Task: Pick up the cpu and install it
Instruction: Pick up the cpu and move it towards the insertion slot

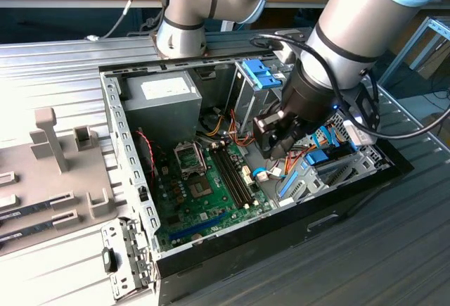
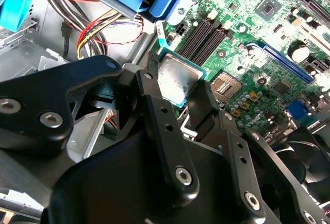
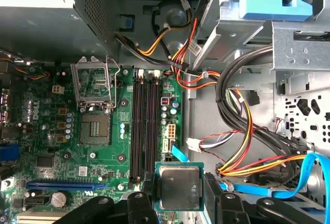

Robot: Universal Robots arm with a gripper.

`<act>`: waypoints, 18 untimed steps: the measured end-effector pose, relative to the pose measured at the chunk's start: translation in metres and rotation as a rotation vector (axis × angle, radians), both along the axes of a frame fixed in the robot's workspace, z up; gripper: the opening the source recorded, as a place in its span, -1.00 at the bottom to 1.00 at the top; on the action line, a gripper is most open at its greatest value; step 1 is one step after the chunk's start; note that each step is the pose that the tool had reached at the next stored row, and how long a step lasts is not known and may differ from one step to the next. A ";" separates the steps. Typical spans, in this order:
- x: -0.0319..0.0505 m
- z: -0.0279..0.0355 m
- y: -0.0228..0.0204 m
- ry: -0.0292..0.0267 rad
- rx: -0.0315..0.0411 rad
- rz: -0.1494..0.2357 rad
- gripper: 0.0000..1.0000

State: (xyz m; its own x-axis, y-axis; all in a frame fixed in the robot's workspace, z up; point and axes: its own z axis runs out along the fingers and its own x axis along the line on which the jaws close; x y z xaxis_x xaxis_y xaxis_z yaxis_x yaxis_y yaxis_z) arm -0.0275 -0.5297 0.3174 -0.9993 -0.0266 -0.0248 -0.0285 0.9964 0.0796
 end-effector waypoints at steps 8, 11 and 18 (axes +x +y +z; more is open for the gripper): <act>-0.0003 -0.0025 0.0000 0.0000 0.0001 0.000 -0.05; -0.0003 -0.0034 0.0000 0.0000 0.0001 0.000 -0.05; -0.0005 -0.0059 0.0000 0.0000 0.0000 0.000 -0.05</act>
State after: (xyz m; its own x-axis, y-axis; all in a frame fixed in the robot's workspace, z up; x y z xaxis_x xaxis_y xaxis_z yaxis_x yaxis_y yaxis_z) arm -0.0279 -0.5297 0.3115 -0.9993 -0.0265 -0.0248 -0.0284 0.9964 0.0796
